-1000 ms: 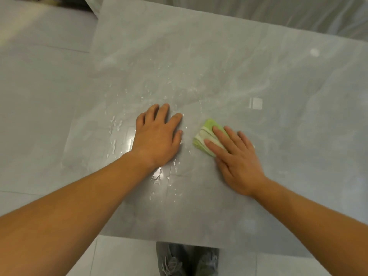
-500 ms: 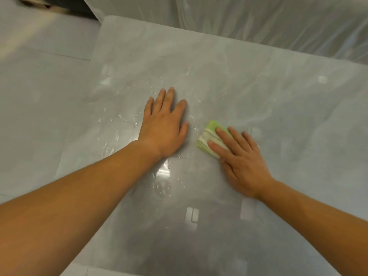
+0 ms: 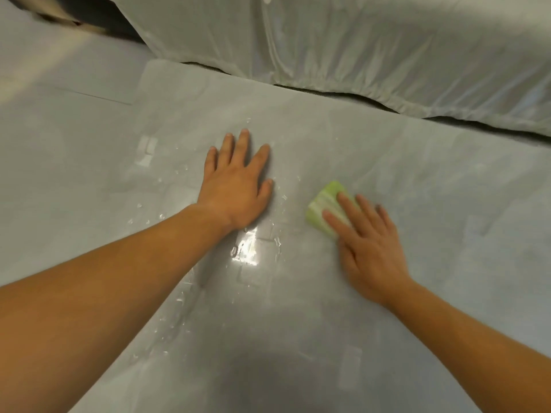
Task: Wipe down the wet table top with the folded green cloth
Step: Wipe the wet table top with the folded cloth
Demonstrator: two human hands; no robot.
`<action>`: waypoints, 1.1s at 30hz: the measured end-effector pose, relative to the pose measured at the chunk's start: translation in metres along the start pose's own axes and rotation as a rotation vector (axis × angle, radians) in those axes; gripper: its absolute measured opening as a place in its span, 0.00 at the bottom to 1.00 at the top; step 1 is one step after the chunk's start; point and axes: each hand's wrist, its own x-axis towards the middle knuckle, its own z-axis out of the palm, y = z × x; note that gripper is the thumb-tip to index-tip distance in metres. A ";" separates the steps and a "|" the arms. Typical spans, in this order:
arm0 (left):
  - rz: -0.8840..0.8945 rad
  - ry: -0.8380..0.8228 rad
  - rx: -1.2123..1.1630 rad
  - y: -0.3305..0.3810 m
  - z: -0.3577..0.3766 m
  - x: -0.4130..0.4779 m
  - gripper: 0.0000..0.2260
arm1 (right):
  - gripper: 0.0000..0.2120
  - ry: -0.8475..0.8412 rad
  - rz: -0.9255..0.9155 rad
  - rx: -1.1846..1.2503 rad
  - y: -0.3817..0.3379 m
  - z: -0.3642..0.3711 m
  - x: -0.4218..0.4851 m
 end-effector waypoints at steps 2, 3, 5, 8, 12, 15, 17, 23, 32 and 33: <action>-0.008 -0.001 0.004 0.000 -0.002 0.008 0.28 | 0.25 0.041 0.181 -0.002 0.010 -0.007 0.039; -0.013 -0.008 0.001 0.001 -0.002 0.012 0.28 | 0.26 0.049 0.259 0.005 0.012 -0.009 0.061; -0.024 -0.013 -0.010 0.004 -0.001 0.016 0.28 | 0.26 0.069 0.361 0.022 0.008 -0.011 0.098; -0.029 0.011 -0.045 0.004 0.004 0.017 0.27 | 0.27 0.081 0.347 -0.005 -0.007 -0.007 0.109; -0.010 0.044 -0.051 -0.001 0.007 0.016 0.28 | 0.26 -0.005 0.008 -0.047 -0.002 -0.005 0.077; -0.016 0.041 -0.058 -0.001 0.006 0.017 0.27 | 0.26 -0.004 0.074 -0.042 0.025 -0.016 0.099; -0.014 0.051 -0.044 -0.001 0.005 0.017 0.27 | 0.27 0.017 0.255 -0.005 0.027 -0.021 0.131; 0.011 0.065 -0.061 -0.009 0.005 0.018 0.27 | 0.28 0.034 0.152 -0.037 -0.015 -0.007 0.152; 0.046 0.046 -0.112 -0.038 0.005 0.005 0.31 | 0.27 0.031 0.259 0.005 -0.025 -0.009 0.209; 0.043 0.040 -0.101 -0.041 0.006 0.003 0.30 | 0.27 0.036 0.282 0.008 -0.032 -0.008 0.212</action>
